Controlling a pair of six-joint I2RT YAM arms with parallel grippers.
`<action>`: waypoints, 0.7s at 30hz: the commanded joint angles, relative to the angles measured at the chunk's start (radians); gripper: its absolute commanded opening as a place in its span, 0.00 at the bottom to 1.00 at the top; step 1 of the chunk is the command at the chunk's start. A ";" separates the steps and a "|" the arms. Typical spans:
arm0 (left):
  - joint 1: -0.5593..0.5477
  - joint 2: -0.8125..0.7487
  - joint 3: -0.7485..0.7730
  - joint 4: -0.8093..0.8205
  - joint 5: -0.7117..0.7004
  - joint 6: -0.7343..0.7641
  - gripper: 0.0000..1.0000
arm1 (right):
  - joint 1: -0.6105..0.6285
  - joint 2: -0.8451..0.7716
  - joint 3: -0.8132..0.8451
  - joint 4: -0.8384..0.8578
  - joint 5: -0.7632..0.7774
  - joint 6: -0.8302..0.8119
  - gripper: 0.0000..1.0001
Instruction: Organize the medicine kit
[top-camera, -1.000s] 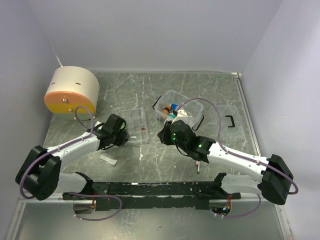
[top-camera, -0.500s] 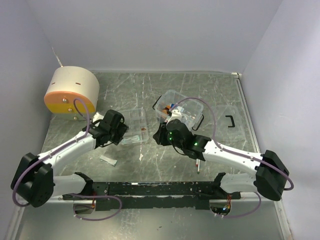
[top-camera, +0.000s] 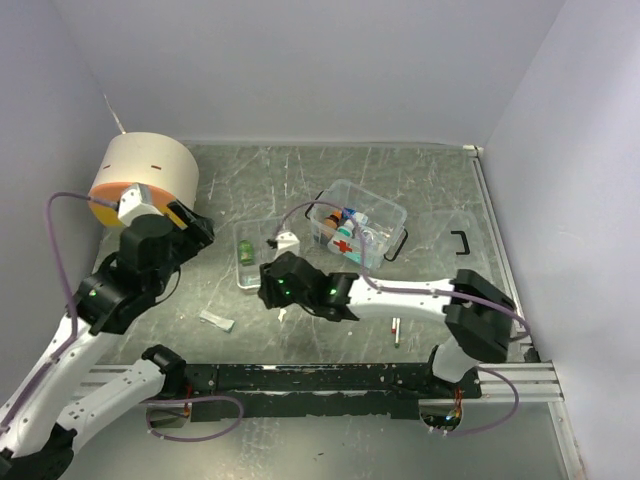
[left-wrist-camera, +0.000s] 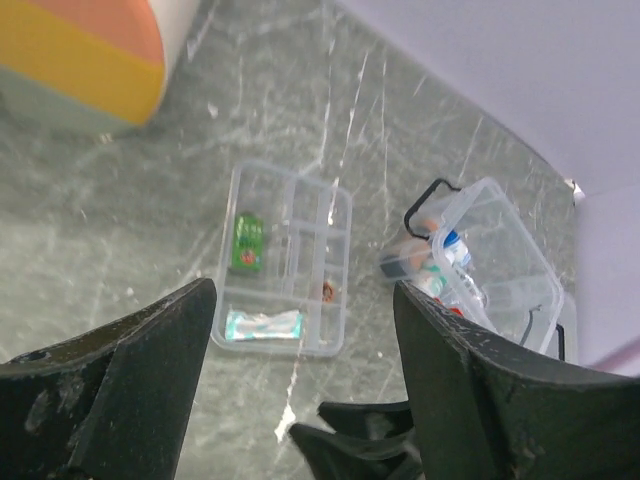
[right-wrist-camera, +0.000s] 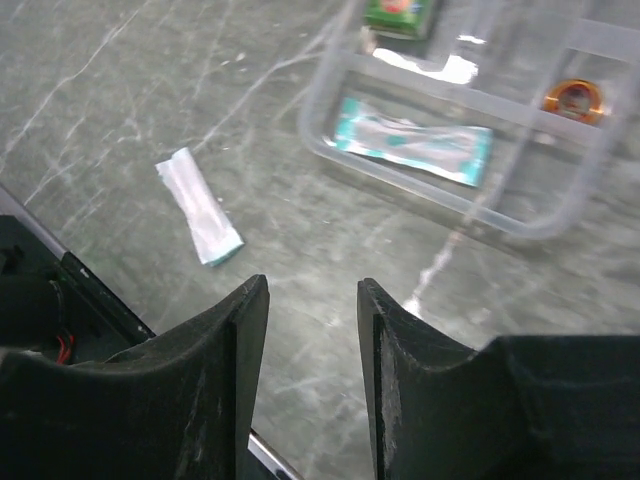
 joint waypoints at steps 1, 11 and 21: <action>0.000 -0.045 0.083 -0.112 -0.088 0.253 0.83 | 0.051 0.130 0.117 0.026 0.012 -0.021 0.42; 0.000 -0.262 -0.037 -0.075 -0.077 0.342 0.87 | 0.110 0.384 0.309 0.016 -0.071 0.041 0.44; -0.001 -0.381 -0.070 -0.122 -0.157 0.323 0.87 | 0.136 0.529 0.418 -0.002 -0.137 0.013 0.43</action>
